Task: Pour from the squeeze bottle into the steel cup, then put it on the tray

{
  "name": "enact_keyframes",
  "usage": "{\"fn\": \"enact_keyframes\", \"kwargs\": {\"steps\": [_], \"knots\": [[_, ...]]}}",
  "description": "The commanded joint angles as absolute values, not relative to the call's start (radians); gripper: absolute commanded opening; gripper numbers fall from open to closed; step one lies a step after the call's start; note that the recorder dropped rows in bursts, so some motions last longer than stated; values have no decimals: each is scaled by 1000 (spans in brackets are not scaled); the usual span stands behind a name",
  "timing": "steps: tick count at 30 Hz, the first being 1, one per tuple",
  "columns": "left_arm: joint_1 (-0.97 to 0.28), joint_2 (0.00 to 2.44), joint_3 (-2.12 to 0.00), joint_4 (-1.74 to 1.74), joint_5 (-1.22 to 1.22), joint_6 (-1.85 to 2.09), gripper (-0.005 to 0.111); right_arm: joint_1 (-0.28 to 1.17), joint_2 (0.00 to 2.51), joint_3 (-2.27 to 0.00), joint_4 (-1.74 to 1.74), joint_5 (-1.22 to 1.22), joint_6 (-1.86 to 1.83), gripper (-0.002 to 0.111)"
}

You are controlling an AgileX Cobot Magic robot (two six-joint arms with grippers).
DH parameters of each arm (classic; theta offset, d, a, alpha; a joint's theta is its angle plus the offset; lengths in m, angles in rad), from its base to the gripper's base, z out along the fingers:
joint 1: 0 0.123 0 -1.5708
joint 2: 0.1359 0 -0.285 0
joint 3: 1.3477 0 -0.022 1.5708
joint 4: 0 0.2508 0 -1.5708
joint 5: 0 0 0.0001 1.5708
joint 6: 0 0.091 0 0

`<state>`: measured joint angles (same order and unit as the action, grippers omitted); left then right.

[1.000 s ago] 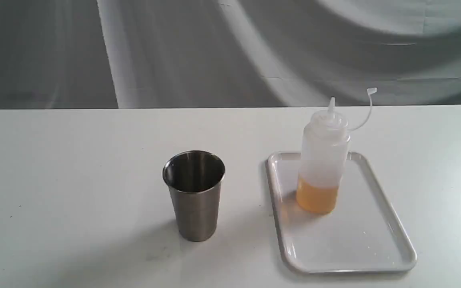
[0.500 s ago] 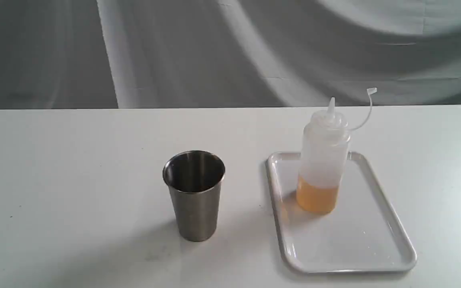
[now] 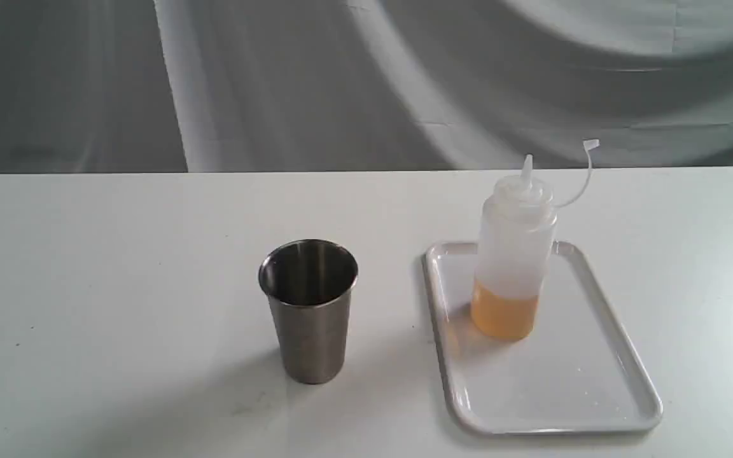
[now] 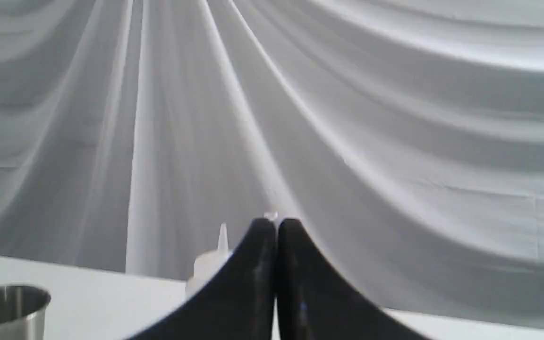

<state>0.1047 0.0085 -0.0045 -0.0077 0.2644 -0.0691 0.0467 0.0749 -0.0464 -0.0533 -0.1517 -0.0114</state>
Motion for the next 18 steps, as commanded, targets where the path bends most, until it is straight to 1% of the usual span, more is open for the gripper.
{"fn": "enact_keyframes", "kwargs": {"steps": [1,2,3,8,13,18], "knots": [[100,10,0,-12,266,-71,8,48,29,0,-82,-138,30,0],[100,10,0,-12,266,-71,8,48,8,0,-69,-48,31,0],[100,10,0,-12,266,-71,8,48,0,0,-67,-8,31,0],[100,10,0,-12,266,-71,8,48,0,0,-67,105,0,0],[100,10,0,-12,266,-71,8,48,0,0,-67,325,0,0],[100,10,0,-12,266,-71,8,48,0,0,-94,328,0,0]]}}
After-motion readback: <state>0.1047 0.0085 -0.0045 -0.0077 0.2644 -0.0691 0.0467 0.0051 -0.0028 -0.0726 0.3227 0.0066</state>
